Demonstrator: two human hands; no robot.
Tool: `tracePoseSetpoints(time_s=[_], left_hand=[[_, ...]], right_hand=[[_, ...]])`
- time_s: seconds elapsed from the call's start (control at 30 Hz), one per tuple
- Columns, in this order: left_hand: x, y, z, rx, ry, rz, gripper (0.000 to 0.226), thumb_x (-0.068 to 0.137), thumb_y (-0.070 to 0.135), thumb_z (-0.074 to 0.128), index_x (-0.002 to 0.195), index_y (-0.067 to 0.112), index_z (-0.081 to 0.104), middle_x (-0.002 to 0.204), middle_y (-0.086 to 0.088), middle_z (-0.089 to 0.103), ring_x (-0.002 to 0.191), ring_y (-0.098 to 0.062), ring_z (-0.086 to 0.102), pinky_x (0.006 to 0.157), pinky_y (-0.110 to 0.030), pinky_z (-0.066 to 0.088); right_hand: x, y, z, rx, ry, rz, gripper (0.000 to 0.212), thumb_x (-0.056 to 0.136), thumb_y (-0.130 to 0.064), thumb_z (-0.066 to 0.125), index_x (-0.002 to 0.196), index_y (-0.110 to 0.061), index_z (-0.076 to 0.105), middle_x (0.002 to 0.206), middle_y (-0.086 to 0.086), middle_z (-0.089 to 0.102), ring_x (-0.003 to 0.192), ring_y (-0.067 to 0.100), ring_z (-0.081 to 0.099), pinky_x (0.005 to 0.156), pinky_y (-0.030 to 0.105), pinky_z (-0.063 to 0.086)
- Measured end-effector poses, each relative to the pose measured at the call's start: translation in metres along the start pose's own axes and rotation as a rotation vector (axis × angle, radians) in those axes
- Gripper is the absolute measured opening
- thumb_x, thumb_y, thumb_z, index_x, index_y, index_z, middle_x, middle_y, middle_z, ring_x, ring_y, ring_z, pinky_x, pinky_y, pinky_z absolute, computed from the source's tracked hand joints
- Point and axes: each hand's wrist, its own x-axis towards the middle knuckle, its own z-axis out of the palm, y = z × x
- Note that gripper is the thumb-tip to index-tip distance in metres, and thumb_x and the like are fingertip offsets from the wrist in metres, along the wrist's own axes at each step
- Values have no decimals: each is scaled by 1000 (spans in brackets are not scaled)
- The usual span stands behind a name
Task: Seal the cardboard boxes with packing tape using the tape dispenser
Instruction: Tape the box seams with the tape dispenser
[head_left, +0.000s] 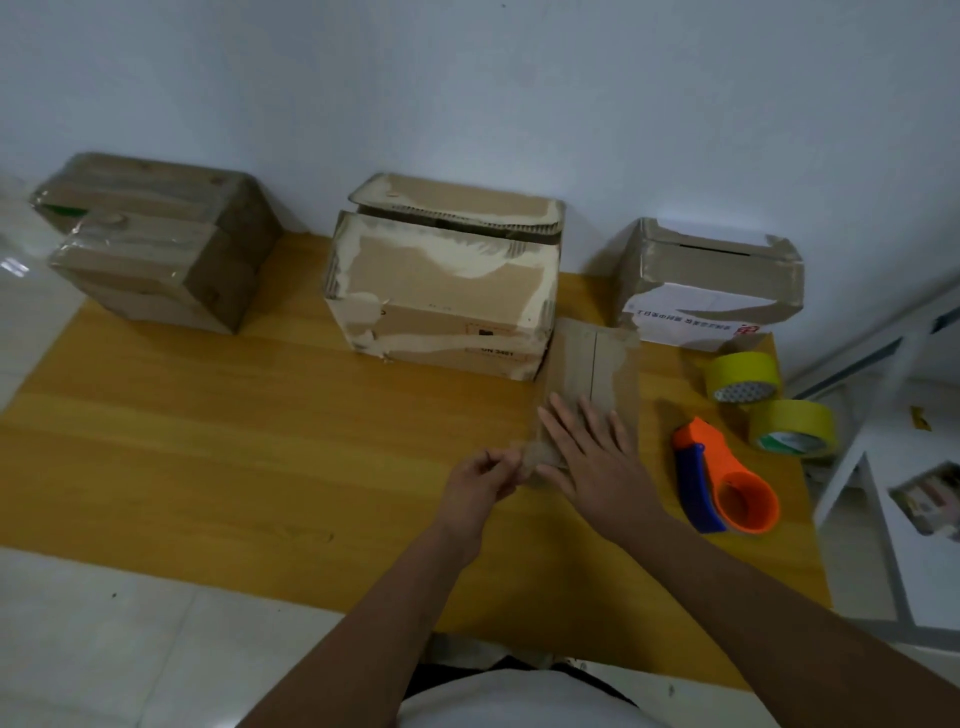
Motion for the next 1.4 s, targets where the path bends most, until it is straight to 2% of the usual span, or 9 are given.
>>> tracePoseSetpoints(time_s=[0.23, 0.53, 0.67, 0.8, 0.9, 1.1, 1.23, 1.33, 1.4], left_hand=[[-5, -2, 7, 30, 79, 143, 15, 95, 16, 65, 90, 2, 65, 73, 7, 69, 76, -6, 66, 77, -19, 54], [8, -8, 14, 70, 97, 163, 23, 96, 22, 64, 93, -1, 65, 83, -2, 68, 81, -12, 65, 79, -26, 55], [12, -9, 26, 118, 155, 162, 20, 97, 26, 62, 95, 6, 64, 92, -8, 68, 83, -12, 65, 77, -25, 55], [12, -14, 37, 198, 205, 160, 14, 99, 34, 57, 102, 20, 60, 100, 5, 63, 84, 1, 60, 68, -13, 49], [17, -14, 40, 217, 235, 80, 23, 99, 38, 54, 116, 23, 52, 115, 12, 54, 94, 3, 55, 65, -12, 45], [31, -3, 36, 287, 189, -38, 16, 103, 28, 51, 113, 17, 56, 107, 6, 55, 86, -1, 52, 63, -13, 41], [14, -2, 16, 369, 177, 68, 28, 104, 21, 47, 125, 20, 66, 116, 9, 64, 102, -3, 59, 73, -10, 44], [-5, -9, 18, 457, 7, 194, 40, 104, 12, 45, 143, 21, 51, 131, 17, 53, 101, 9, 56, 78, -2, 44], [-12, -15, 24, 615, -31, 303, 51, 103, 4, 42, 151, 22, 35, 129, 20, 45, 94, -4, 61, 73, -5, 46]], right_hand=[[-1, 0, 4, -19, 10, 4, 71, 97, -66, 10, 156, -26, 9, 164, -5, 2, 151, 25, 7, 120, 49, 15], [0, -1, 4, -7, 11, 17, 71, 97, -66, 12, 156, -27, 9, 164, -6, 3, 151, 25, 8, 120, 50, 16], [2, -3, 4, -5, 7, 46, 71, 97, -66, 12, 156, -27, 8, 164, -7, 1, 151, 25, 7, 120, 50, 15], [3, -5, 6, -3, 9, 66, 70, 97, -65, 14, 156, -27, 7, 164, -7, -1, 151, 24, 4, 120, 51, 13], [2, -5, 6, -17, 5, 69, 71, 97, -65, 12, 156, -27, 6, 164, -7, -2, 151, 24, 2, 120, 51, 12], [4, -5, 4, -12, 1, 66, 71, 97, -65, 10, 156, -26, 6, 164, -6, 0, 151, 25, 2, 120, 52, 13], [4, -5, 5, -21, 5, 69, 72, 97, -66, 11, 156, -26, 5, 164, -5, 0, 151, 25, 2, 120, 52, 14], [3, -6, 5, -18, 13, 67, 70, 98, -64, 14, 156, -25, 9, 164, -4, 3, 151, 26, 7, 119, 53, 16], [2, -5, 5, -17, 14, 61, 70, 98, -62, 14, 156, -24, 11, 164, -4, 4, 150, 27, 8, 119, 53, 18]])
